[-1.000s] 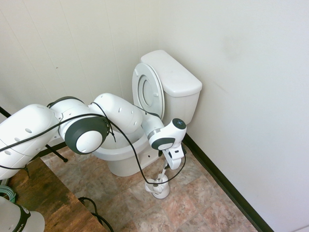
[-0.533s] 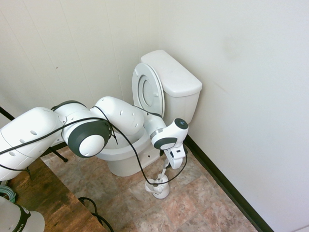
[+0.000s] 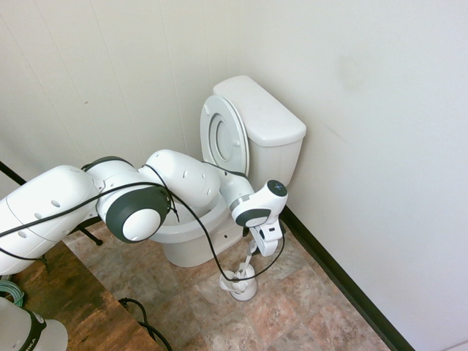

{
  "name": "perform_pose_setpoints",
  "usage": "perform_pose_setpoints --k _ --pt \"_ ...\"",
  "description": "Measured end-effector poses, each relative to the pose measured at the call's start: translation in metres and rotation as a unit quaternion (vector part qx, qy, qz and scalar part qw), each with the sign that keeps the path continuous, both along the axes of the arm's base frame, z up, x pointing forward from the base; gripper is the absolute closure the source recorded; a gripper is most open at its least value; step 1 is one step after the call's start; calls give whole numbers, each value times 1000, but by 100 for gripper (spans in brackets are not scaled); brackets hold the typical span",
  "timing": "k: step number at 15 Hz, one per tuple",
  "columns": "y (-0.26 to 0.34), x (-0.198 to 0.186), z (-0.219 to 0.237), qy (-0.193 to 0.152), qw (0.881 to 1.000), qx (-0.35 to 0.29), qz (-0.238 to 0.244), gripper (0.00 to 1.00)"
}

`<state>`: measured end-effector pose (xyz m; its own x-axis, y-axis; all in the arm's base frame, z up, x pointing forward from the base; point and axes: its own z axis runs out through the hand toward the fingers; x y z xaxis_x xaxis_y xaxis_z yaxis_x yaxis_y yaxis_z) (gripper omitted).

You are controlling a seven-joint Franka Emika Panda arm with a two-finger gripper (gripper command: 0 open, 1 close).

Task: Clean the toilet

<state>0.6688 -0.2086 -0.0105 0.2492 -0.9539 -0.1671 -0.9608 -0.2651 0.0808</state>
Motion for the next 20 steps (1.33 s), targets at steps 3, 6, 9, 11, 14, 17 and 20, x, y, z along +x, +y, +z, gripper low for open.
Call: perform_pose_setpoints --k 3,6,9,11,14,17,20 --pt "-4 -1 -3 1 1000 0 -3 100" --pt "-7 -1 -4 2 1000 1 -4 100" --pt "-5 -2 -8 3 1000 2 -3 100" --pt "-4 1 -7 0 1000 2 -2 100" --pt "-5 4 -4 -2 1000 3 -1 100" --pt "-7 3 -4 1 1000 0 0 100" --pt "-10 1 -5 8 1000 -3 4 100"
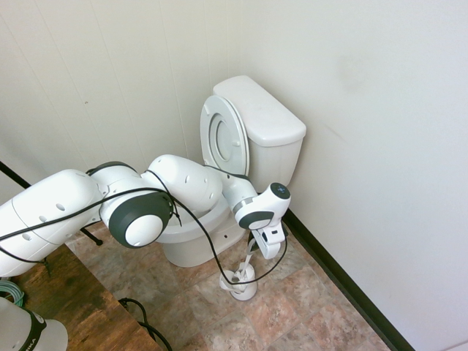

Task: Clean the toilet

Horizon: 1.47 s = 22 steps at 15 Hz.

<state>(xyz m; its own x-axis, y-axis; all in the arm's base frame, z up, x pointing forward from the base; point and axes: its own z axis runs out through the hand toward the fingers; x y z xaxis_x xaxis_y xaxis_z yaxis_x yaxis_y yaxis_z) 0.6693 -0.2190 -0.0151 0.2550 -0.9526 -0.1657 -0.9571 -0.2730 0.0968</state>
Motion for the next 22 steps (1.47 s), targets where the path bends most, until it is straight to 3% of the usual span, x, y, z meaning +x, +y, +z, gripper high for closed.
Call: perform_pose_setpoints --k 7,11,22 --pt "20 -28 2 0 999 -17 37 100" --pt "27 -52 19 -17 999 -27 44 100" --pt "21 -117 183 -56 998 -15 28 100"
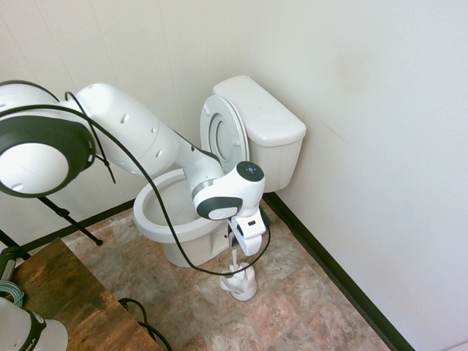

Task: Clean the toilet

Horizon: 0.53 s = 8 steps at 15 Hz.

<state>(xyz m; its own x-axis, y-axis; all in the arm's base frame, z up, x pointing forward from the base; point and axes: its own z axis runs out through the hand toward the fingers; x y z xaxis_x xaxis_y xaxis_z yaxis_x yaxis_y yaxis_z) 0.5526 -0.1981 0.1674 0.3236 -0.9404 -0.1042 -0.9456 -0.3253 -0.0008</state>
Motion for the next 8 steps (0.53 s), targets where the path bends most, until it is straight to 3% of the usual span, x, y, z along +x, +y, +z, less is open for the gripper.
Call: perform_pose_setpoints --k 8 --pt "44 1 121 -19 1000 -15 17 100"
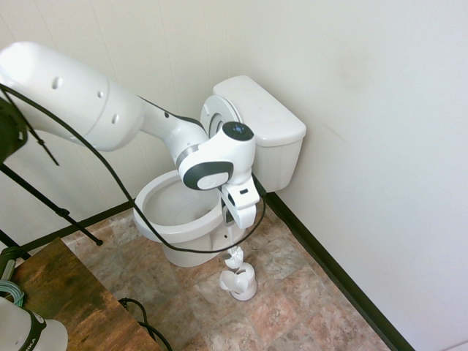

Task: Clean the toilet

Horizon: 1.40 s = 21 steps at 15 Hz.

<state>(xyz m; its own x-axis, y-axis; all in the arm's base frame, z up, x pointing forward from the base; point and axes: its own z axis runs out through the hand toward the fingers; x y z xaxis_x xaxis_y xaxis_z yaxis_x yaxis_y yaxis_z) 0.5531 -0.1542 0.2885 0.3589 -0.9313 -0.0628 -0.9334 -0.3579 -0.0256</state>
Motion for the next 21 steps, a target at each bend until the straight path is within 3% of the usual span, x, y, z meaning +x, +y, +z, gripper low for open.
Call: perform_pose_setpoints --k 5,12,15,21 --pt "78 2 69 -10 999 -6 38 100" --pt "202 9 103 -39 994 2 98 100" --pt "235 19 100 -52 992 5 113 100" --pt "270 66 49 -60 991 1 116 100"
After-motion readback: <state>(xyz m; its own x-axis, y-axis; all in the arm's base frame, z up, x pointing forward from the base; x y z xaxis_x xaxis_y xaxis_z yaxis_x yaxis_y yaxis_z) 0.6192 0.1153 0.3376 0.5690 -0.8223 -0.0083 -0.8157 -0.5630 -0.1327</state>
